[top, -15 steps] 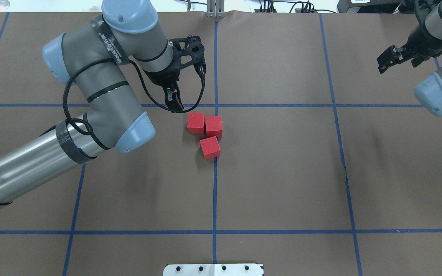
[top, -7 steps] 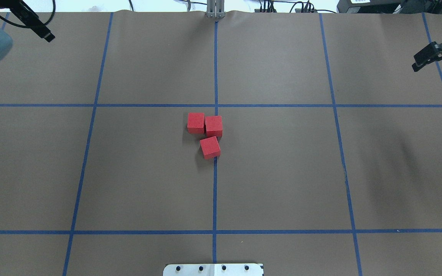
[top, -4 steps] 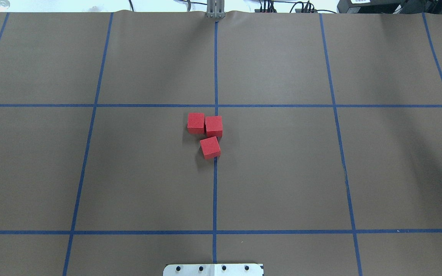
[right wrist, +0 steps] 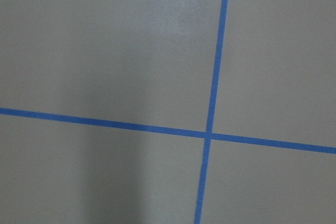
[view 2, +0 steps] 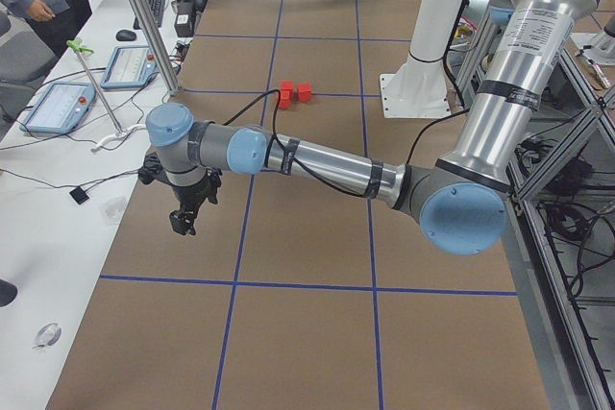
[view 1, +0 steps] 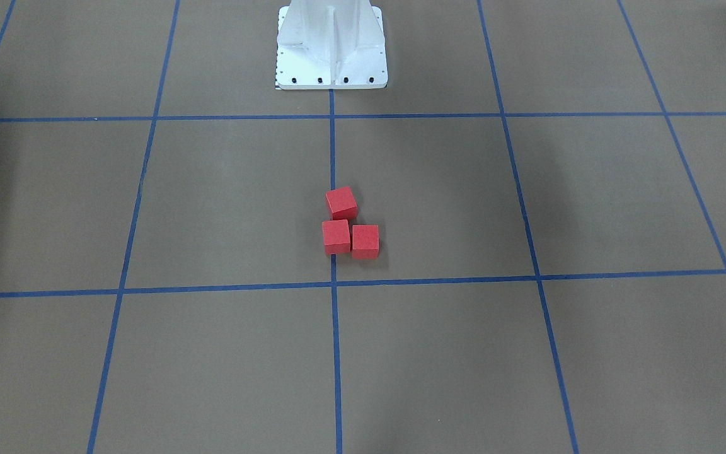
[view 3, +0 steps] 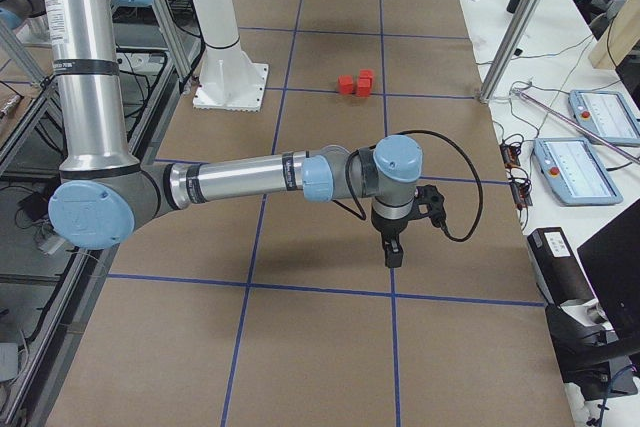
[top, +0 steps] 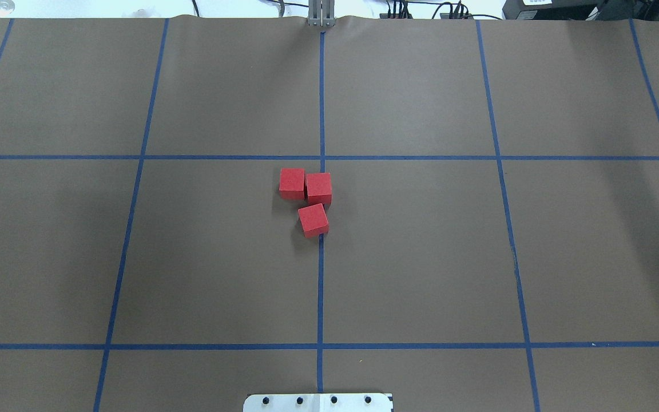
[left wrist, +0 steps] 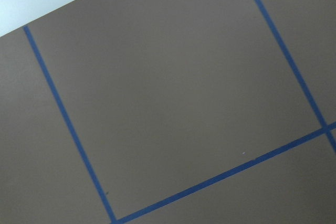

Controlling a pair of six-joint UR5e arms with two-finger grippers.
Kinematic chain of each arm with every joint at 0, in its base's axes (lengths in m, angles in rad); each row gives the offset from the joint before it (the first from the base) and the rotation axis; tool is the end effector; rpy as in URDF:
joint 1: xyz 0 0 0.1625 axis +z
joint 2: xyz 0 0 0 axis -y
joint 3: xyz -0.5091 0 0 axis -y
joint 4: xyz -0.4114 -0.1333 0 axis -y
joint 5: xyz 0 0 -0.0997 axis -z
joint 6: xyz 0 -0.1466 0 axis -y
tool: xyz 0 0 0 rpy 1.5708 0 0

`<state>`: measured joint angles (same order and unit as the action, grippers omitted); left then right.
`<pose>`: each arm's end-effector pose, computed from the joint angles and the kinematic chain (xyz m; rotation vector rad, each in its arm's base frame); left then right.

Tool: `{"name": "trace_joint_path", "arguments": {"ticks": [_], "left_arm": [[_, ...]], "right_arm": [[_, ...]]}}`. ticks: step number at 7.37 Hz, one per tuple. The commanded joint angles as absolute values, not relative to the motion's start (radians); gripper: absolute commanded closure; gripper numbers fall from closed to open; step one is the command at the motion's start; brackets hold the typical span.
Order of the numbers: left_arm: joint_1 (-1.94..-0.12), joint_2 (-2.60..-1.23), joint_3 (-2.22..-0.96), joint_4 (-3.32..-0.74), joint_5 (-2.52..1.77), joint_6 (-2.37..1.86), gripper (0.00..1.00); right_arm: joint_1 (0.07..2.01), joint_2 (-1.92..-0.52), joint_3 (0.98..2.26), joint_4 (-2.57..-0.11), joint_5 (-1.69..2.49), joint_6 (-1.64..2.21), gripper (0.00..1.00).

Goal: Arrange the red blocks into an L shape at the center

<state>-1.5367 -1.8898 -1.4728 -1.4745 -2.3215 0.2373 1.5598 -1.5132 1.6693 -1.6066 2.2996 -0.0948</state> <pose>-0.0103 -0.6741 0.6497 0.1950 0.7368 0.3050 0.0296 -0.5482 0.7034 0.1454 -0.7231 -0.1448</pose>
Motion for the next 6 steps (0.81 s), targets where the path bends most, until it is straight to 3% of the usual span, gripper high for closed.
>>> {"name": "trace_joint_path", "arguments": {"ticks": [1, 5, 6], "left_arm": [[-1.572, -1.843, -1.456, -1.476, -2.321, 0.239, 0.0], [-1.578, -1.769, -1.554, -1.493, -2.316, 0.245, 0.0], [-1.577, -1.697, -1.616, -1.493, -2.313, 0.245, 0.0]], "right_arm": [[1.569, -1.56, 1.663, -1.6, 2.295, -0.127, 0.0], [1.572, -1.591, 1.674, -1.594, 2.295, -0.117, 0.0], [1.572, -1.594, 1.674, -1.594, 2.295, -0.117, 0.0]]}}
